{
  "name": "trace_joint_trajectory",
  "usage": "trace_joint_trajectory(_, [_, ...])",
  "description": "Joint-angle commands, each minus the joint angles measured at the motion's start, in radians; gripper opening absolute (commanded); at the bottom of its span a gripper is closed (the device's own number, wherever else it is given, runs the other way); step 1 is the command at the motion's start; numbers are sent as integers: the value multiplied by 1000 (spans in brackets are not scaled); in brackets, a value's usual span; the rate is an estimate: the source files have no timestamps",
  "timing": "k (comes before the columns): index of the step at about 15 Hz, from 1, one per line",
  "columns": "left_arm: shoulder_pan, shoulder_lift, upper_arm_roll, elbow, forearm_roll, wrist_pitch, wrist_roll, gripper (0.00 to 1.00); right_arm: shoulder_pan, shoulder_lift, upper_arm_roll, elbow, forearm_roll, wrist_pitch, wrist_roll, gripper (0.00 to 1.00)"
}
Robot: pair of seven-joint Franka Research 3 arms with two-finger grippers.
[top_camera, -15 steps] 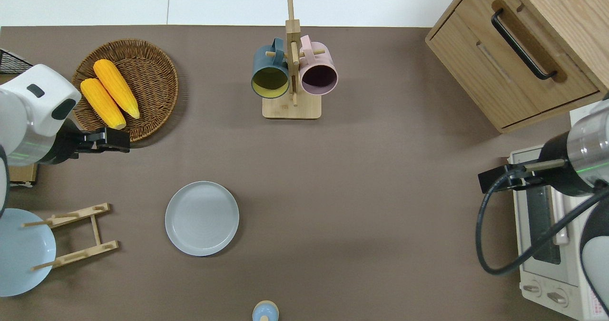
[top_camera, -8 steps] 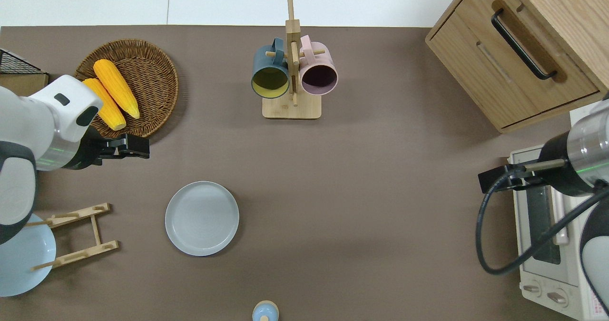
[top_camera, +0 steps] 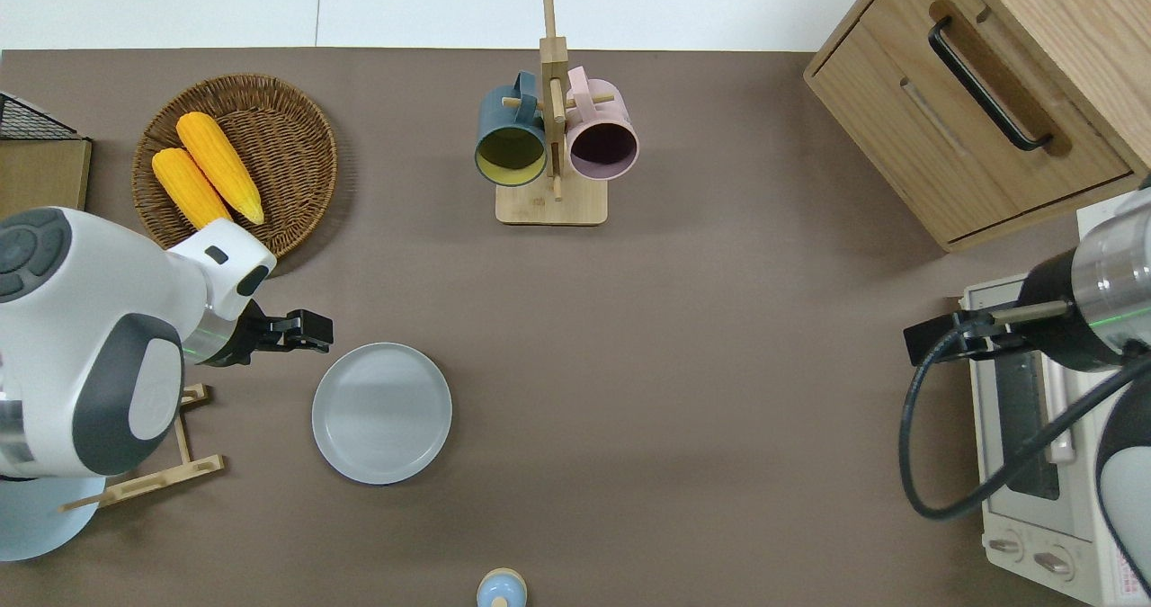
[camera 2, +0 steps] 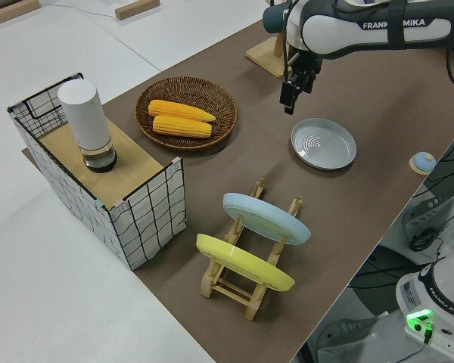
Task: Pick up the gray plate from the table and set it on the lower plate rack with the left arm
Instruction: 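Grasp the rim of the gray plate with the left gripper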
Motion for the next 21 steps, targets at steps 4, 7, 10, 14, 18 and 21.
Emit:
trace_joint_trajectory(4, [12,-41,-4,-190,-1,130,-2,989,-15,-5,7,6,3,-15,-3,990])
trace_joint_trajectory(7, [23,-36,-3,-245,-1,144,4,983,-13,-5,7,6,3,-15,-3,987])
trace_joint_trajectory(10, [23,-28,-3,-277,0,166,9,972,-15,-5,7,6,3,-15,-3,990])
trace_joint_trajectory(14, [23,11,-4,-282,0,172,9,964,-13,-5,7,6,3,-15,-3,990])
trace_joint_trajectory(18, [23,36,-4,-282,-1,190,0,791,-15,-5,7,6,3,-15,-3,987])
trace_joint_trajectory(21, [23,44,-3,-282,-1,201,-6,477,-15,-5,7,6,3,-15,-3,987])
